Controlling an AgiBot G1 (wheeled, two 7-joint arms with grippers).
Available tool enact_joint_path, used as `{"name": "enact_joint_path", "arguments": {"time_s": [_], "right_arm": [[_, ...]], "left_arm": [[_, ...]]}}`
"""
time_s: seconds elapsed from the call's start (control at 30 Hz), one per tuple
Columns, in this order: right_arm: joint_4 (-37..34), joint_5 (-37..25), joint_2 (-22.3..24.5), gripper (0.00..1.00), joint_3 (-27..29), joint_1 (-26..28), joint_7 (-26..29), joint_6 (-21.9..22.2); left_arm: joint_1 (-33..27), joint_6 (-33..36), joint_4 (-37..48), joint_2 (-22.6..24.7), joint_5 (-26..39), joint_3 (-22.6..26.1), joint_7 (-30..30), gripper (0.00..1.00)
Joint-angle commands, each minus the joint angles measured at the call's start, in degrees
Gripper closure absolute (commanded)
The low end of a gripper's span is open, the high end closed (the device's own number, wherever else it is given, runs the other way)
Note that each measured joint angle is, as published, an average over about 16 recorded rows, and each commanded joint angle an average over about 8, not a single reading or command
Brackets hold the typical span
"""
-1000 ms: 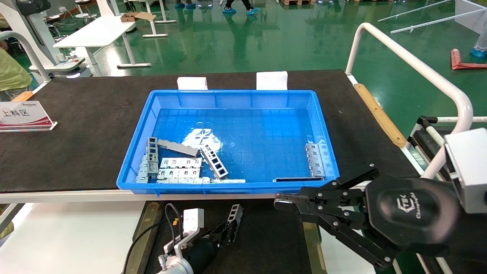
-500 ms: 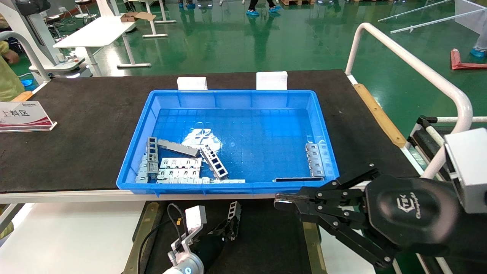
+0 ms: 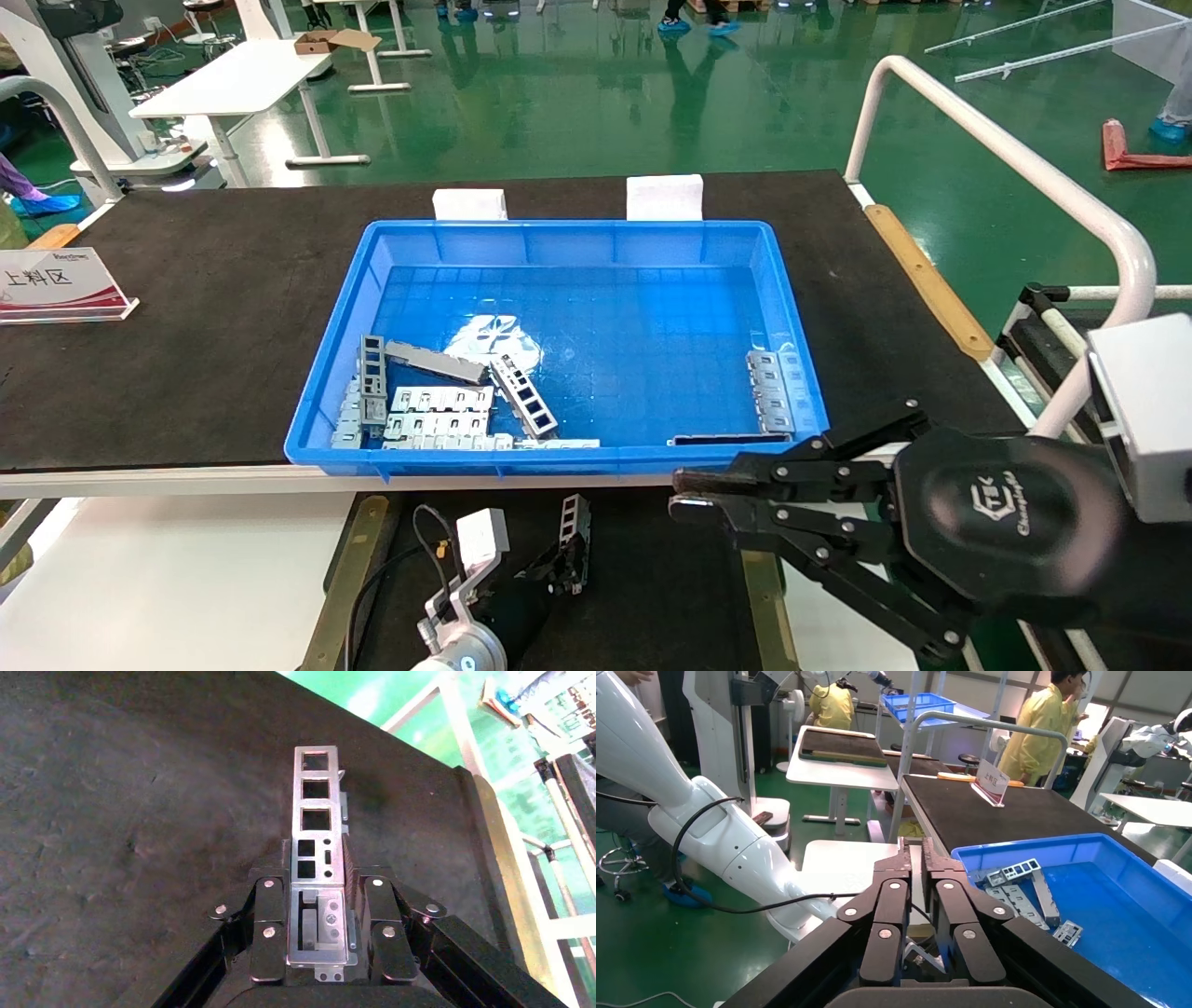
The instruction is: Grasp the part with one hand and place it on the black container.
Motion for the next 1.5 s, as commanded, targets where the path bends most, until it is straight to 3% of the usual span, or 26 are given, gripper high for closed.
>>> {"name": "enact_joint_path", "arguments": {"time_s": [0.03, 0.57, 1.1, 1.5], "right_arm": [[0.0, 0.0, 0.0, 0.0, 0.0, 0.0, 0.0, 0.0], [0.0, 0.02, 0.01, 0.0, -0.03, 0.01, -0.02, 0.01], [0.0, 0.04, 0.02, 0.0, -0.06, 0.01, -0.03, 0.03], [0.0, 0.06, 0.03, 0.0, -0.08, 0.02, -0.04, 0.03]], "left_arm": [[-0.03, -0.16, 0.02, 0.04, -0.05, 0.15, -0.2, 0.0], [1.69, 0.75, -8.12, -4.54, 2.02, 0.3, 0.69, 0.0], [6.21, 10.51, -26.84, -21.29, 5.03, 0.38, 3.28, 0.0], [5.68, 23.45, -30.86, -32.27, 4.4, -2.45, 5.16, 0.0]]}}
